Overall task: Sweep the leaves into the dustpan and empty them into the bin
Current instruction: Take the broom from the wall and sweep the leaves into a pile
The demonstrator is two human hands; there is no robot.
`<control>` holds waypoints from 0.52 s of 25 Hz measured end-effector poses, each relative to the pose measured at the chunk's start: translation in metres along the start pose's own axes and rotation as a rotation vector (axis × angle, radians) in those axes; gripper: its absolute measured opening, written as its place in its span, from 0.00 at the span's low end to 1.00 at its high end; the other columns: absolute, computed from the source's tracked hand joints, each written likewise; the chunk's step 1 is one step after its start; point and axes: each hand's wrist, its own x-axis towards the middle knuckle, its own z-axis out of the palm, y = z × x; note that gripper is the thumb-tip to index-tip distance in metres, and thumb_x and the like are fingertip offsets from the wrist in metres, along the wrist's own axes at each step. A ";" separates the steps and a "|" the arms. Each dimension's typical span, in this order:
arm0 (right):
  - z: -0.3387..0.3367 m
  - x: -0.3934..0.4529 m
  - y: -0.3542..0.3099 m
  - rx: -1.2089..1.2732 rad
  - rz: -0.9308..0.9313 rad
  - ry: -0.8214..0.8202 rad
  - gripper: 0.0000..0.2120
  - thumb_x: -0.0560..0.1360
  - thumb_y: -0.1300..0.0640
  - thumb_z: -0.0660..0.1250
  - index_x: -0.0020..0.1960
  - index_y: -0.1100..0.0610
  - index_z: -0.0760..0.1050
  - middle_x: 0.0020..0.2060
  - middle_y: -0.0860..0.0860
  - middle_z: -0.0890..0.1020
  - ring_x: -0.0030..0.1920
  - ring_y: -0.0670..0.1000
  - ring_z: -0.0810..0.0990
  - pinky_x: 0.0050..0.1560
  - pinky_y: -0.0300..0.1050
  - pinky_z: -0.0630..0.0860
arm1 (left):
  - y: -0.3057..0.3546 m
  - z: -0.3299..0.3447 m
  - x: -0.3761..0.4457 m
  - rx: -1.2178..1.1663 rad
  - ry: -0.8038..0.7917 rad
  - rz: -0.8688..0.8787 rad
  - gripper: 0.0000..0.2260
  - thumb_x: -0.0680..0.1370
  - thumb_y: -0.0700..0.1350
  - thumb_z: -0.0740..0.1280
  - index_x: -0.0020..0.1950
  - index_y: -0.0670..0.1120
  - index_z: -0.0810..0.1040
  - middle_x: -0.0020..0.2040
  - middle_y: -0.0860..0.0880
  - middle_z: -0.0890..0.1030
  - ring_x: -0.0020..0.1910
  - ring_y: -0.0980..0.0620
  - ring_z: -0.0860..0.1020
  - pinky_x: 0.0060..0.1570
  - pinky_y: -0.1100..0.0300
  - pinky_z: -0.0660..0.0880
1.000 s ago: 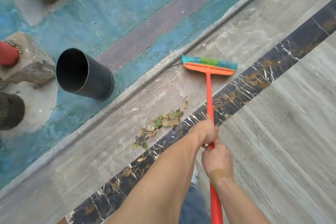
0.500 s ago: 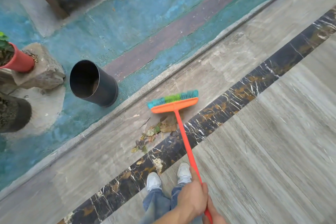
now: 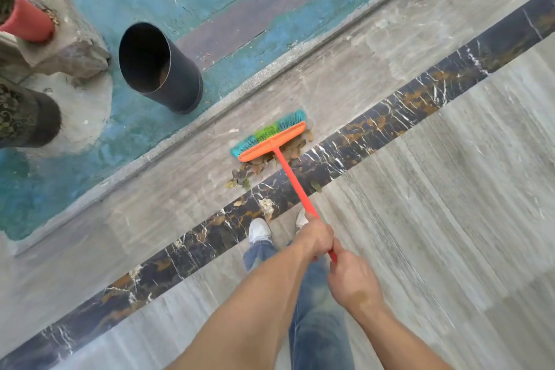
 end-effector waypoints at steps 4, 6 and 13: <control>0.005 -0.039 0.023 -0.078 0.016 0.029 0.30 0.76 0.59 0.54 0.74 0.38 0.58 0.49 0.52 0.83 0.52 0.57 0.81 0.44 0.49 0.74 | -0.022 0.038 -0.019 0.032 -0.088 -0.025 0.29 0.83 0.47 0.53 0.76 0.31 0.45 0.59 0.35 0.79 0.29 0.47 0.72 0.25 0.57 0.70; 0.001 -0.058 0.028 -0.078 0.036 0.053 0.30 0.77 0.58 0.54 0.75 0.35 0.56 0.50 0.51 0.83 0.52 0.56 0.81 0.44 0.48 0.73 | -0.023 0.044 -0.037 0.017 -0.098 0.018 0.32 0.83 0.48 0.52 0.77 0.34 0.37 0.62 0.35 0.78 0.37 0.42 0.78 0.34 0.54 0.76; 0.010 -0.078 -0.058 -0.212 -0.166 0.027 0.28 0.80 0.56 0.53 0.76 0.37 0.56 0.49 0.51 0.84 0.51 0.56 0.81 0.45 0.47 0.74 | -0.079 -0.025 -0.061 -0.209 0.143 0.008 0.27 0.83 0.51 0.52 0.78 0.41 0.51 0.64 0.40 0.77 0.63 0.40 0.75 0.60 0.54 0.72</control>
